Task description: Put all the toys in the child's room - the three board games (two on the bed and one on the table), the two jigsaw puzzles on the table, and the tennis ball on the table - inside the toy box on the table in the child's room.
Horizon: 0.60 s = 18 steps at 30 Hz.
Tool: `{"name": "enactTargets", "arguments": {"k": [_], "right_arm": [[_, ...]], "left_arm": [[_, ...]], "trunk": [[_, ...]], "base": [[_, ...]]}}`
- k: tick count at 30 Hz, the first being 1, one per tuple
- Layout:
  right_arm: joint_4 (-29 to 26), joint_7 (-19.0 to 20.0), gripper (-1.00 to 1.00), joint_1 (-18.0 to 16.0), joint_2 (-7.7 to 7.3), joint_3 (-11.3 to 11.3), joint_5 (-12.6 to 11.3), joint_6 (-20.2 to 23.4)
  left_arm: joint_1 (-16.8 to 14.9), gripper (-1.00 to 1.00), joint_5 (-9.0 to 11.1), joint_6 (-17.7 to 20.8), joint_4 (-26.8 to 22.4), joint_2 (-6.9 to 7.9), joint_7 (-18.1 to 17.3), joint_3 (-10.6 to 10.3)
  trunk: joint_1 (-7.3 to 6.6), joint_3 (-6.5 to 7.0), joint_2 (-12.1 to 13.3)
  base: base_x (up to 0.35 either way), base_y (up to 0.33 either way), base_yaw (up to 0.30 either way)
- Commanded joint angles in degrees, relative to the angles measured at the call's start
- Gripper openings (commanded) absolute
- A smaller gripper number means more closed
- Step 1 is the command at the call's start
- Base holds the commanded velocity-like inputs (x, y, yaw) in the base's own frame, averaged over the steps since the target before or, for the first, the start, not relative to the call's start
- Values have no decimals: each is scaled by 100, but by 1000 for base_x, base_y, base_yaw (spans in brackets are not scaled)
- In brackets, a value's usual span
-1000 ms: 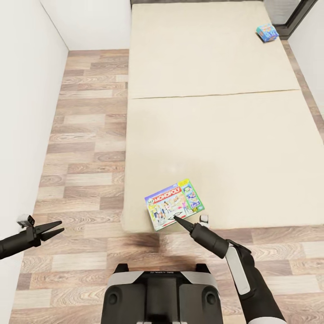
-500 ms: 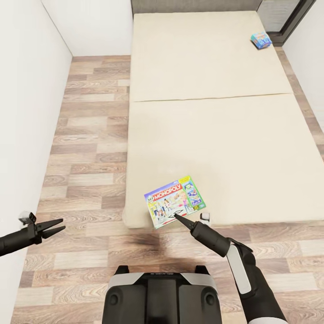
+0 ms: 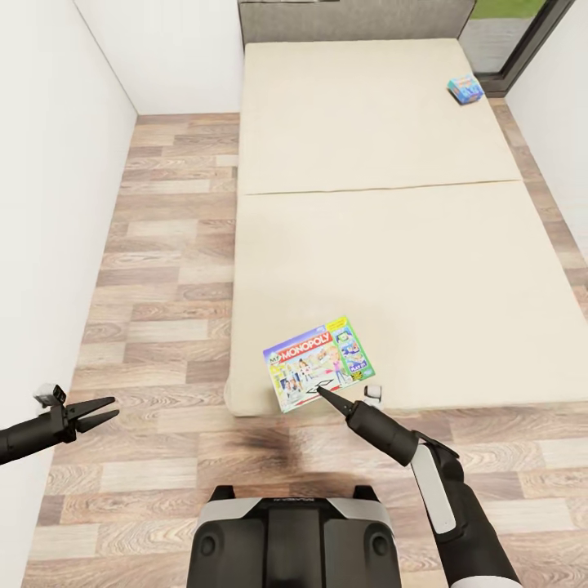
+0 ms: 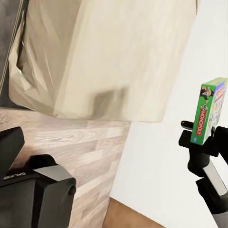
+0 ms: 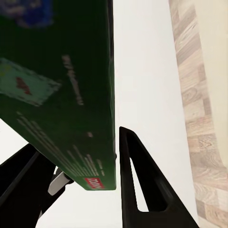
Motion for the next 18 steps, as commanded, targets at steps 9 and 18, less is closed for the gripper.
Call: {"name": "enactTargets", "arguments": {"k": [9,18], "right_arm": [[1,66,-100,-2,5,5,-9,-143],[1,123,-100,0,5,3,-8,-173]], "left_arm": [[-1,100,-5,68,1,-6,-24,0],[-1,100,-12,76,1,-8,-24,-4]], "trunk": [[-197,245,359],[-394,492,720]], "base": [[0,0,0],[0,0,0]]}}
